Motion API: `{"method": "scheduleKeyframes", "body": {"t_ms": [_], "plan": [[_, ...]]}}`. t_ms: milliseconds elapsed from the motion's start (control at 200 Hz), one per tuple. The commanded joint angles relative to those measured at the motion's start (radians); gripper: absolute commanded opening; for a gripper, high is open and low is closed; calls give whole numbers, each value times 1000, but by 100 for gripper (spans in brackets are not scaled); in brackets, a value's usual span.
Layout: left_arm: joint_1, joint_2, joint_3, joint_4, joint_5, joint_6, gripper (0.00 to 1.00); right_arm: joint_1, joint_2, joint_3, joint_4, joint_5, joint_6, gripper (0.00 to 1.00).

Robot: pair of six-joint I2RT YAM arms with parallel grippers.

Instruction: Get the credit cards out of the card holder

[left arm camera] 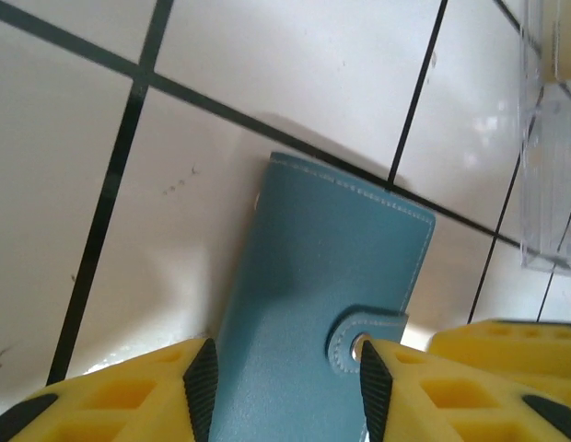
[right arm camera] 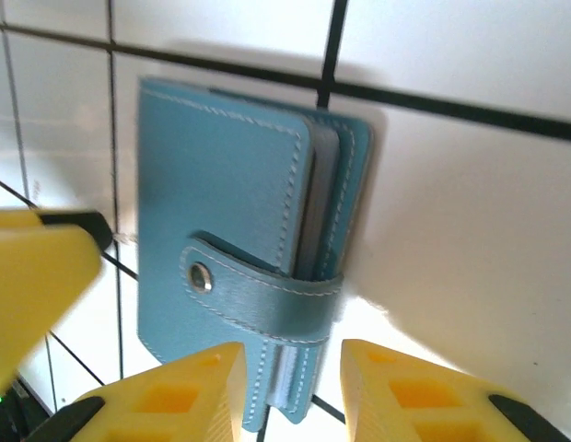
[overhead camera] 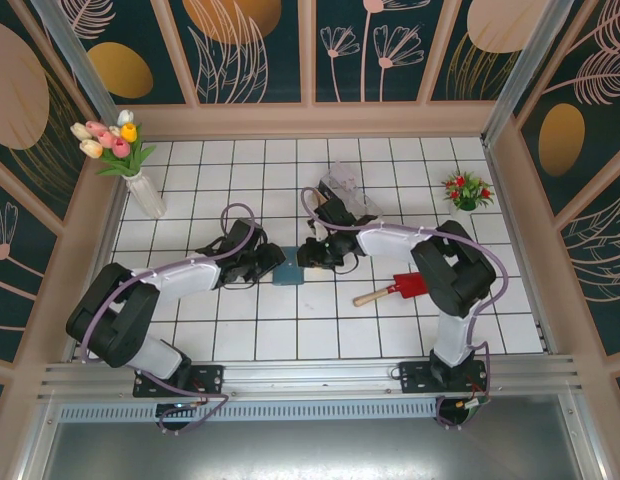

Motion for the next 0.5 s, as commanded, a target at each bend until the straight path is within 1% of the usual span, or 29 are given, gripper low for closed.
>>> {"method": "scheduleKeyframes", "body": {"t_ms": [0, 45, 130, 230, 290, 375, 430, 495], "plan": [[18, -7, -28, 0, 92, 84, 45, 8, -30, -1, 39, 63, 70, 35], [21, -2, -28, -12, 100, 107, 44, 13, -20, 6, 57, 66, 97, 34], [21, 7, -5, -71, 59, 140, 41, 22, 6, 30, 67, 66, 141, 32], [21, 16, 7, -83, 49, 161, 40, 39, 38, 67, 52, 73, 151, 30], [24, 26, 10, -84, 55, 166, 40, 44, 52, 79, 35, 87, 158, 30], [26, 48, 10, -75, 72, 175, 39, 44, 71, 76, 34, 68, 176, 29], [29, 58, 8, -59, 81, 182, 39, 45, 82, 75, 34, 56, 181, 27], [37, 66, 4, -45, 98, 189, 39, 50, 89, 78, 23, 60, 186, 26]]}}
